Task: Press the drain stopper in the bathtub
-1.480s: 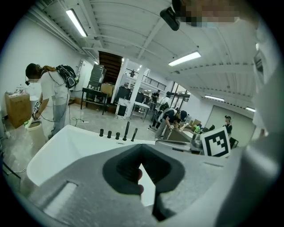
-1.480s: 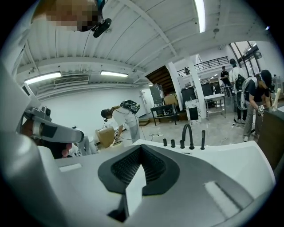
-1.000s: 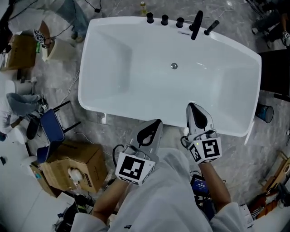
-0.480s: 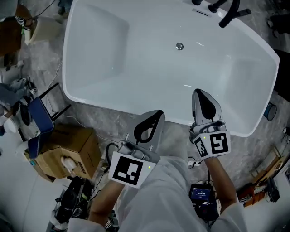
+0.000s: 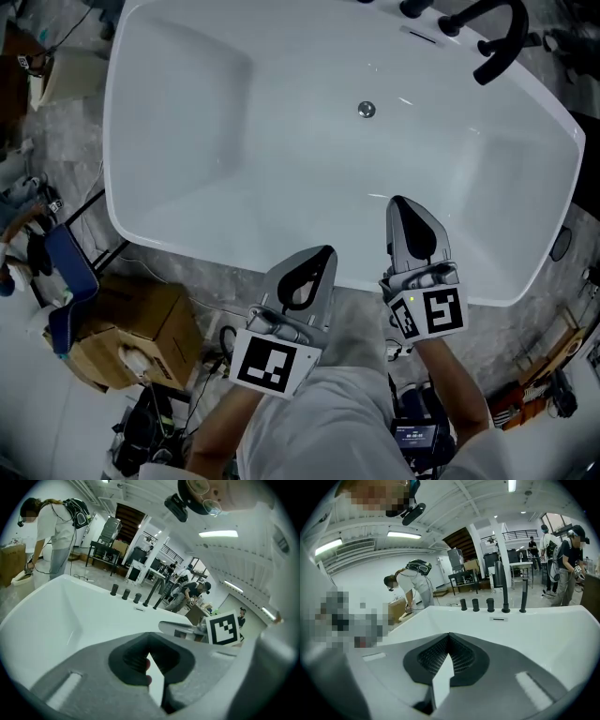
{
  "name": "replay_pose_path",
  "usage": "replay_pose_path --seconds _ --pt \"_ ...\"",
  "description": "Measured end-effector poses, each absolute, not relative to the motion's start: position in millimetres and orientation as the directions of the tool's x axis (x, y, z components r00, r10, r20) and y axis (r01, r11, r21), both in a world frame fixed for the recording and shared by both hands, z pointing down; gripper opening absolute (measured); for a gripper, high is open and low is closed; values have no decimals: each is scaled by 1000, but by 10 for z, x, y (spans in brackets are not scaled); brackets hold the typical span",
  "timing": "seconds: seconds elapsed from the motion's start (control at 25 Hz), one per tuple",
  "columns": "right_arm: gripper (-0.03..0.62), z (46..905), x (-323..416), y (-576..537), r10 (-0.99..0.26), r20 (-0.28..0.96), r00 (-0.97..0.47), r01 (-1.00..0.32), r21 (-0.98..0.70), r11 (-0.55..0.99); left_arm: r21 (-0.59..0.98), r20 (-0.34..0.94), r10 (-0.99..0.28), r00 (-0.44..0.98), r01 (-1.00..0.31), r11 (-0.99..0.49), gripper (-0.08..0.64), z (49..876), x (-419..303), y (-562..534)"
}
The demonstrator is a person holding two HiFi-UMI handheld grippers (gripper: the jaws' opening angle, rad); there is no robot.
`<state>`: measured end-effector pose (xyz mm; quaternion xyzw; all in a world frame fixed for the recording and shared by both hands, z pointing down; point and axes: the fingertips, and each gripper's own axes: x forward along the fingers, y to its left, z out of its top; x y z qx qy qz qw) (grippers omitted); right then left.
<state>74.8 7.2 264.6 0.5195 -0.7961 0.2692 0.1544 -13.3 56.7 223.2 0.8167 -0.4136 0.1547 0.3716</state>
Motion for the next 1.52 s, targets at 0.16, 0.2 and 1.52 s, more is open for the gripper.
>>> replay_pose_path --seconds 0.16,0.2,1.52 --pt "2 2914 779 -68 -735 541 -408 -912 -275 303 492 575 -546 609 -791 -364 0 2485 -135 483" --pt "2 2989 783 -113 -734 546 -404 -914 -278 296 495 578 -543 609 -791 -360 -2 2562 -145 448" --pt "2 5487 947 -627 -676 662 -323 -946 -217 240 489 651 -528 545 -834 -256 0 4600 -199 201"
